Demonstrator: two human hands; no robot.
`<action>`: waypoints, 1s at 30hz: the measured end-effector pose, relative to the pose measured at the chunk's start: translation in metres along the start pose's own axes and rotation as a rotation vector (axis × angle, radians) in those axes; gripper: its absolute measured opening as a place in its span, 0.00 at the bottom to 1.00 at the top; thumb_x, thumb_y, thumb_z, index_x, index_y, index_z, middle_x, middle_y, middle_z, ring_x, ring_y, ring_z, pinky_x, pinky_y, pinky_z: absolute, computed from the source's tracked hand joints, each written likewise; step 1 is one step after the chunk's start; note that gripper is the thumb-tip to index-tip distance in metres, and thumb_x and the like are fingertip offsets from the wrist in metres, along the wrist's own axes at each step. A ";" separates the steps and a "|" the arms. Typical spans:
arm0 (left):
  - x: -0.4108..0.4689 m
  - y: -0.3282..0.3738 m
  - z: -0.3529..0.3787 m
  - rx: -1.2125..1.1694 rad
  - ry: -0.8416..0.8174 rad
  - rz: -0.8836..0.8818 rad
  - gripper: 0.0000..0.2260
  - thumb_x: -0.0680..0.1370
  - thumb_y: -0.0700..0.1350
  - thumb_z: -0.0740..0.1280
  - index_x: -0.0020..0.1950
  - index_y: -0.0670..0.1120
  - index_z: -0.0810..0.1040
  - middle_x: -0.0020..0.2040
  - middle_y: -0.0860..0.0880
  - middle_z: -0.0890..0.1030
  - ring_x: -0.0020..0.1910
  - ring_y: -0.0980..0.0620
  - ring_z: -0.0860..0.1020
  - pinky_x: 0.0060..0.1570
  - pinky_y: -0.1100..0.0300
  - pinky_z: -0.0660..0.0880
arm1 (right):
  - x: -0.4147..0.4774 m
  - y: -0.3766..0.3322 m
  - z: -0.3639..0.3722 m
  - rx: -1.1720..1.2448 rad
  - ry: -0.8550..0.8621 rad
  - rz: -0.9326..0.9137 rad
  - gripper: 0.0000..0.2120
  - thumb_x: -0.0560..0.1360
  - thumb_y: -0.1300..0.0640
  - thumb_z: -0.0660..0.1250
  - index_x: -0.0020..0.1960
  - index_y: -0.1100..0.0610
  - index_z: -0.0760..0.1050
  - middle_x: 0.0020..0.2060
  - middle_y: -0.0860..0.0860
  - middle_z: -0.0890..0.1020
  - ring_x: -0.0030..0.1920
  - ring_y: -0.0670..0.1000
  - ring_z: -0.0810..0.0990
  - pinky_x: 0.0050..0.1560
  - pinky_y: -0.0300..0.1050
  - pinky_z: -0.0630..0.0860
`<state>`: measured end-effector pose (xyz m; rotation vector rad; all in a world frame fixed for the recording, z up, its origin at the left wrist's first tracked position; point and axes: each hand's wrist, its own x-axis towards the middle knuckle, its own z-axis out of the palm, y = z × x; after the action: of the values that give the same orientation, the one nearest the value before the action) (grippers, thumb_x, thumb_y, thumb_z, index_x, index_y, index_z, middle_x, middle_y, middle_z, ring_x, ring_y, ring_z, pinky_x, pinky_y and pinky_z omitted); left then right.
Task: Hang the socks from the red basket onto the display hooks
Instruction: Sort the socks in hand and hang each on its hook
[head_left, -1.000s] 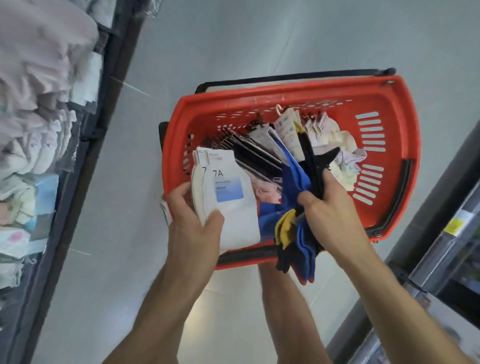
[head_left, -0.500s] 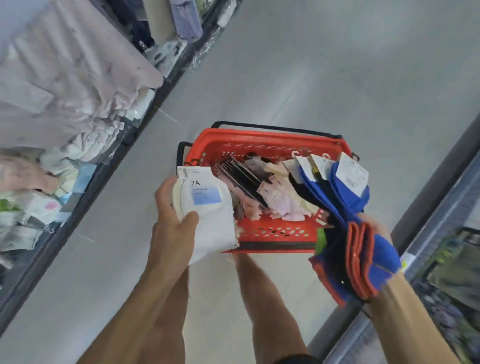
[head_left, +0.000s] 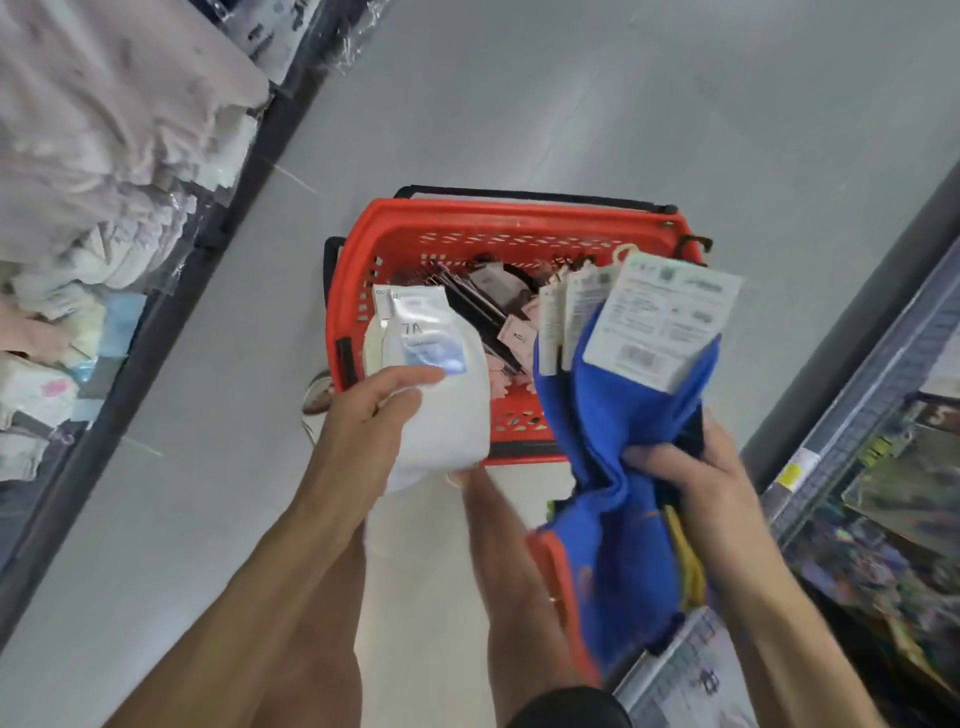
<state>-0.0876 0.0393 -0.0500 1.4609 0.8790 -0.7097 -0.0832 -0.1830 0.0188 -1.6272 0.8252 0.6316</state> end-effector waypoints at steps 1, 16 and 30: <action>-0.004 0.006 0.003 -0.039 -0.059 -0.012 0.10 0.81 0.45 0.66 0.47 0.56 0.86 0.53 0.58 0.84 0.58 0.48 0.80 0.53 0.43 0.80 | -0.004 -0.004 0.008 -0.217 0.010 -0.101 0.31 0.66 0.65 0.63 0.68 0.47 0.73 0.56 0.43 0.84 0.54 0.44 0.83 0.51 0.38 0.79; 0.004 0.027 0.002 -0.388 -0.015 -0.009 0.16 0.71 0.46 0.70 0.58 0.46 0.84 0.50 0.46 0.87 0.46 0.51 0.86 0.38 0.64 0.80 | -0.017 -0.017 0.085 -0.847 -0.205 -0.566 0.25 0.76 0.43 0.60 0.73 0.45 0.66 0.73 0.44 0.64 0.67 0.49 0.67 0.64 0.45 0.72; -0.091 0.128 -0.060 -0.653 0.138 0.223 0.07 0.74 0.44 0.70 0.40 0.48 0.87 0.39 0.49 0.87 0.37 0.53 0.86 0.32 0.64 0.79 | -0.021 -0.151 0.092 -0.772 -0.238 -1.116 0.22 0.76 0.55 0.64 0.70 0.51 0.72 0.70 0.50 0.69 0.70 0.50 0.67 0.70 0.38 0.63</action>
<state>-0.0307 0.0911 0.0997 0.9991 0.9225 -0.1255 0.0269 -0.0737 0.1066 -2.2814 -0.6257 0.2980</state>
